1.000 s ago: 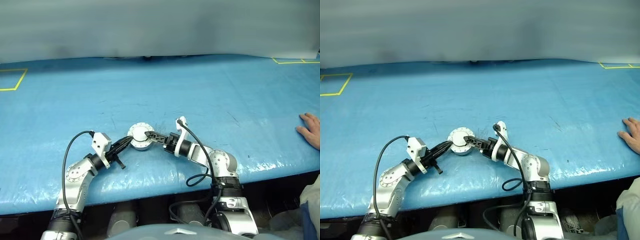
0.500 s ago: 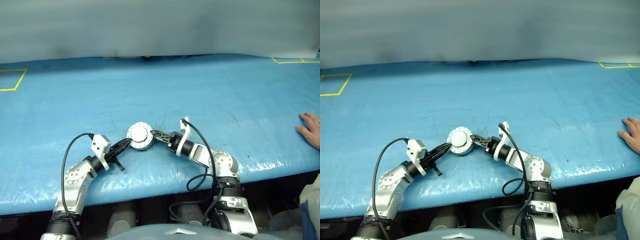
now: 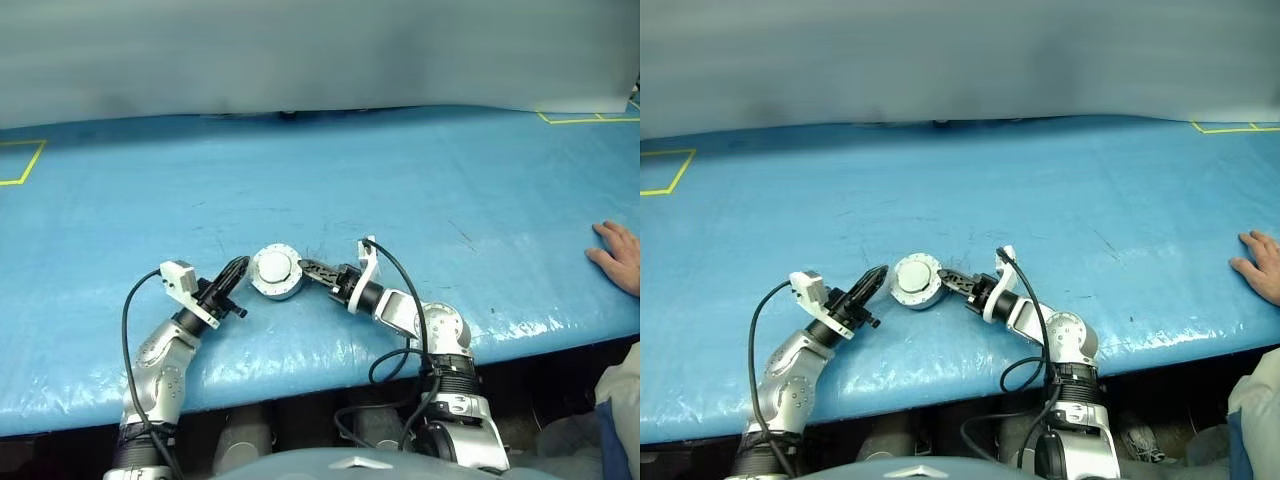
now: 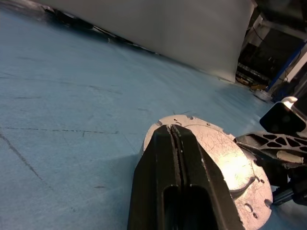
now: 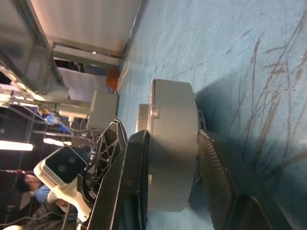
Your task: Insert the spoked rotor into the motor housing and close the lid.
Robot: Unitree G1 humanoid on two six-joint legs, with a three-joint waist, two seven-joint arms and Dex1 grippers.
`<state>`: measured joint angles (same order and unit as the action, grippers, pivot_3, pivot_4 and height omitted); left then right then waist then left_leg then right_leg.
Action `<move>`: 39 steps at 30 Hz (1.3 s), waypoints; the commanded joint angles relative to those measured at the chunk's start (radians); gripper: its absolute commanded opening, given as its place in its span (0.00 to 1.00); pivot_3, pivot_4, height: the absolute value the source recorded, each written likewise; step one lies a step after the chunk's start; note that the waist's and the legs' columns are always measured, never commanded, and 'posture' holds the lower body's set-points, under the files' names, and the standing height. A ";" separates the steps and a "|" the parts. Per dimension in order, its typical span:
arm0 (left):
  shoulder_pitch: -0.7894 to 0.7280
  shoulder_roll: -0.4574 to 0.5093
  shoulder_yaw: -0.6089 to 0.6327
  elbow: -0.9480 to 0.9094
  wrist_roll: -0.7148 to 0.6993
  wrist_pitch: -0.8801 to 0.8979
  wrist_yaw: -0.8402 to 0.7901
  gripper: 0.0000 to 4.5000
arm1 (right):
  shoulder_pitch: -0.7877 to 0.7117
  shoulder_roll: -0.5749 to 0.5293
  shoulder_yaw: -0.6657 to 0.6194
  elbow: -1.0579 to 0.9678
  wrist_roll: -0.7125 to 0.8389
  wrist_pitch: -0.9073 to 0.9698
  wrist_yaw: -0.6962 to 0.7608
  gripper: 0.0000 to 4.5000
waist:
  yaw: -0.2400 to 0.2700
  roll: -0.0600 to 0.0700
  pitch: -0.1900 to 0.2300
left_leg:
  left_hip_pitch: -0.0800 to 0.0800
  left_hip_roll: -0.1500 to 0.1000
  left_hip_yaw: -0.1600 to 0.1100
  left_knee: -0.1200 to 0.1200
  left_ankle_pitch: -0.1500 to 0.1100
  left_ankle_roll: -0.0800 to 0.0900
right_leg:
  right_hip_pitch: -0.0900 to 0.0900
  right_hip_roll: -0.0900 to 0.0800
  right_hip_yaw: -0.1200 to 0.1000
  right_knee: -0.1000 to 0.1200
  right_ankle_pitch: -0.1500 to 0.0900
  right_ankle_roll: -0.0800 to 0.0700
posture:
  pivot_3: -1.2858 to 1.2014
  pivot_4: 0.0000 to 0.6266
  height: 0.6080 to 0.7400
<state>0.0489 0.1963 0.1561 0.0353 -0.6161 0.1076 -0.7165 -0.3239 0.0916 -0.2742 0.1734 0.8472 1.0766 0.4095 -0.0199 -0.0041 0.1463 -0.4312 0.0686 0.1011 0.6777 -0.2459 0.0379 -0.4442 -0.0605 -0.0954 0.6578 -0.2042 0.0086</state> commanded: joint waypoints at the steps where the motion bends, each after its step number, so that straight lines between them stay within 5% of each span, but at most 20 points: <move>1: 0.018 -0.012 0.024 -0.044 -0.053 0.045 0.012 0.00 | -0.020 0.019 -0.041 -0.029 0.071 -0.004 -0.011 0.26 | 0.000 0.000 0.000 | 0.000 0.000 0.000 0.000 0.000 0.000 | 0.000 0.000 0.000 0.000 0.000 0.001 | 0.52 0.24 1.00; 4: 0.032 -0.033 0.046 -0.057 -0.087 0.065 0.032 0.13 | -0.033 0.039 -0.078 -0.038 0.117 -0.013 -0.035 0.26 | 0.000 -0.001 0.001 | -0.001 -0.001 0.000 0.000 0.000 0.000 | 0.000 -0.001 0.001 -0.001 0.000 0.002 | 0.52 0.24 1.00; 16: 0.040 -0.098 0.094 -0.122 -0.324 0.255 0.052 0.99 | -0.084 0.078 -0.132 -0.098 0.283 -0.017 -0.104 0.26 | -0.002 -0.001 0.003 | -0.003 -0.002 -0.001 0.000 0.000 0.000 | -0.001 0.000 0.001 -0.002 0.001 0.002 | 0.52 0.24 1.00; 22: 0.029 -0.105 0.105 -0.154 -0.488 0.399 0.058 0.99 | -0.090 0.092 -0.097 -0.145 0.364 0.003 -0.147 0.26 | -0.003 -0.002 0.004 | -0.003 -0.002 -0.001 0.000 0.000 0.000 | -0.001 0.000 0.001 -0.002 0.001 0.002 | 0.52 0.24 1.00; 39: -0.030 -0.150 0.098 -0.126 -0.544 0.464 0.050 0.99 | -0.024 0.082 0.040 -0.196 0.401 0.021 -0.176 0.26 | -0.001 -0.002 0.004 | -0.003 -0.006 -0.002 0.000 0.000 0.001 | 0.000 0.000 0.001 -0.002 0.001 0.003 | 0.52 0.24 1.00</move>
<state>0.0295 0.0540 0.2530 -0.0792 -1.1410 0.5678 -0.6517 -0.3477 0.1392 -0.2551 0.0509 1.1938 1.0997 0.2125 -0.0214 -0.0063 0.1505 -0.4342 0.0628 0.0990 0.6780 -0.2460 0.0384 -0.4445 -0.0606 -0.0944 0.6559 -0.2033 0.0115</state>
